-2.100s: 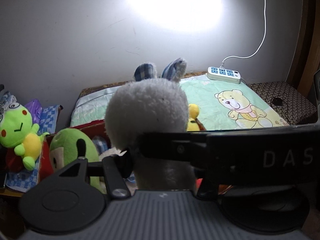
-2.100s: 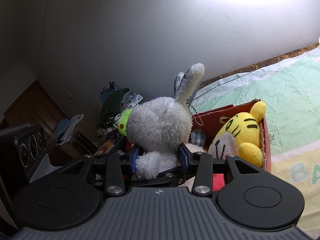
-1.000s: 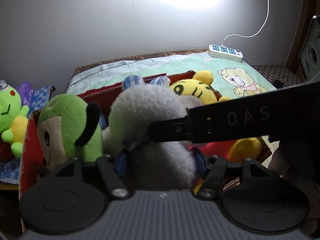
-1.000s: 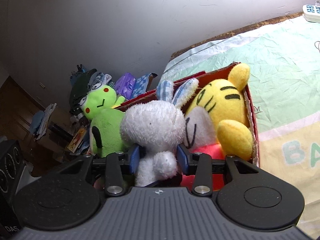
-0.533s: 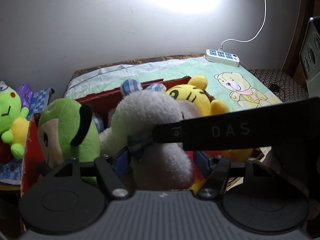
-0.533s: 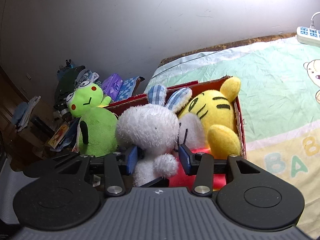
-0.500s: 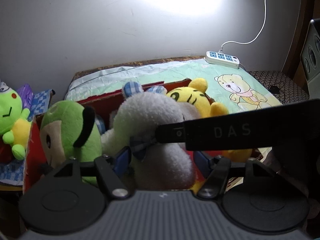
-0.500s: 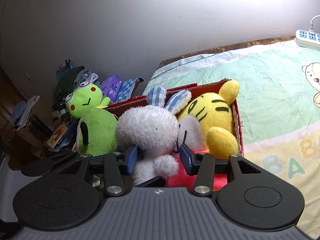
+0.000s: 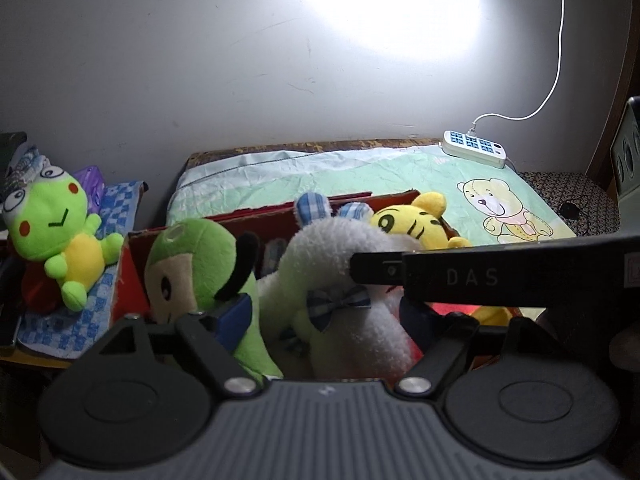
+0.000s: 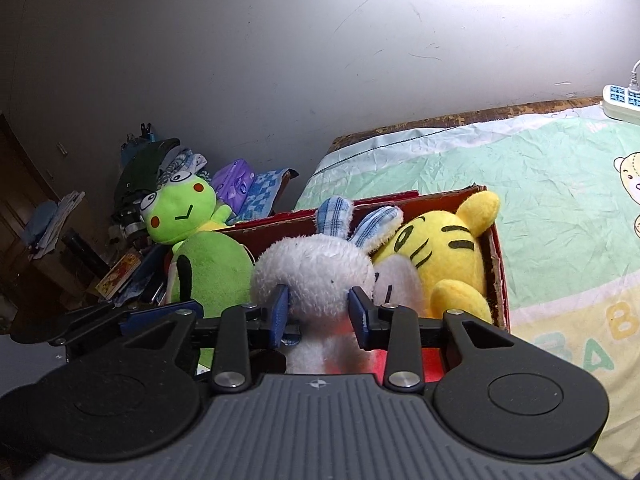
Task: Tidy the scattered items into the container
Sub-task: 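Lower the pink bunny into the red box with the right gripper, then open the right gripper and release the pink bunny in the box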
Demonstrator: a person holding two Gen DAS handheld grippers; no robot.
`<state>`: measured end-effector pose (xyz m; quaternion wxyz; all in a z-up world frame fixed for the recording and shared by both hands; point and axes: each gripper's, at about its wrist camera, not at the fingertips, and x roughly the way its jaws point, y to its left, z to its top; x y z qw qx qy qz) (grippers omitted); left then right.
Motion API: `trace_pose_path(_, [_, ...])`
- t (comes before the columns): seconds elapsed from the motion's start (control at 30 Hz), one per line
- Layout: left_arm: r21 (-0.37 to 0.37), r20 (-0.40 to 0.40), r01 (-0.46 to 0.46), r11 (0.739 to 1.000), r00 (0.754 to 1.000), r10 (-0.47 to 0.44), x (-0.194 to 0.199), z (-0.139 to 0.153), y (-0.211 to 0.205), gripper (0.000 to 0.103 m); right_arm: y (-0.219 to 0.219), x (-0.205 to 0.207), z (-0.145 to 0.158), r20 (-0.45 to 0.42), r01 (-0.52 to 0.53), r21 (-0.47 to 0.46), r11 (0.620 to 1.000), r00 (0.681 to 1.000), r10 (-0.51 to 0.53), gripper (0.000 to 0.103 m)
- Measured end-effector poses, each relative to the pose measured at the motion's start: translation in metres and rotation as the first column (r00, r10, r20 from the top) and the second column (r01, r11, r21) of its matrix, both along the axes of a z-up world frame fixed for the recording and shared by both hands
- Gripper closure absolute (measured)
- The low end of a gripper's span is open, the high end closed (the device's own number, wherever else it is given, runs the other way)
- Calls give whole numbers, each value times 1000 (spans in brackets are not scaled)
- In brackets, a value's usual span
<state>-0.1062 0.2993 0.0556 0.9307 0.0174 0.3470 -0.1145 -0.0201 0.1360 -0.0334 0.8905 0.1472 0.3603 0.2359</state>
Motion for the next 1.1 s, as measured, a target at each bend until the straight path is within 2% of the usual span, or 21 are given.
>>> trace_pose_path(0.17, [10, -21, -22, 1000, 1000, 22, 1, 2, -3, 18, -1, -1, -2, -11, 17, 2, 1000, 1000, -17, 65])
trace_pose_path(0.4, [29, -13, -92, 995, 996, 93, -2, 10, -3, 6, -7, -19, 17, 21, 57, -37, 998, 998, -56, 63])
trace_pose_path(0.6, [69, -30, -166, 984, 985, 169, -2, 14, 0, 4, -11, -31, 25, 16, 111, -56, 992, 994, -110, 63])
trace_pose_path(0.73, [83, -26, -206, 975, 978, 208, -7, 18, 3, 1, -9, -37, 31, 23, 141, -74, 987, 990, -140, 57])
trace_pose_path(0.87, [99, -16, -276, 956, 960, 279, -14, 21, 8, 1, -5, -43, 37, 18, 153, -77, 985, 988, -152, 49])
trace_pose_path(1.1, [117, -6, -352, 929, 935, 355, -25, 24, 18, 1, 8, -54, 42, 29, 182, -145, 973, 983, -180, 36])
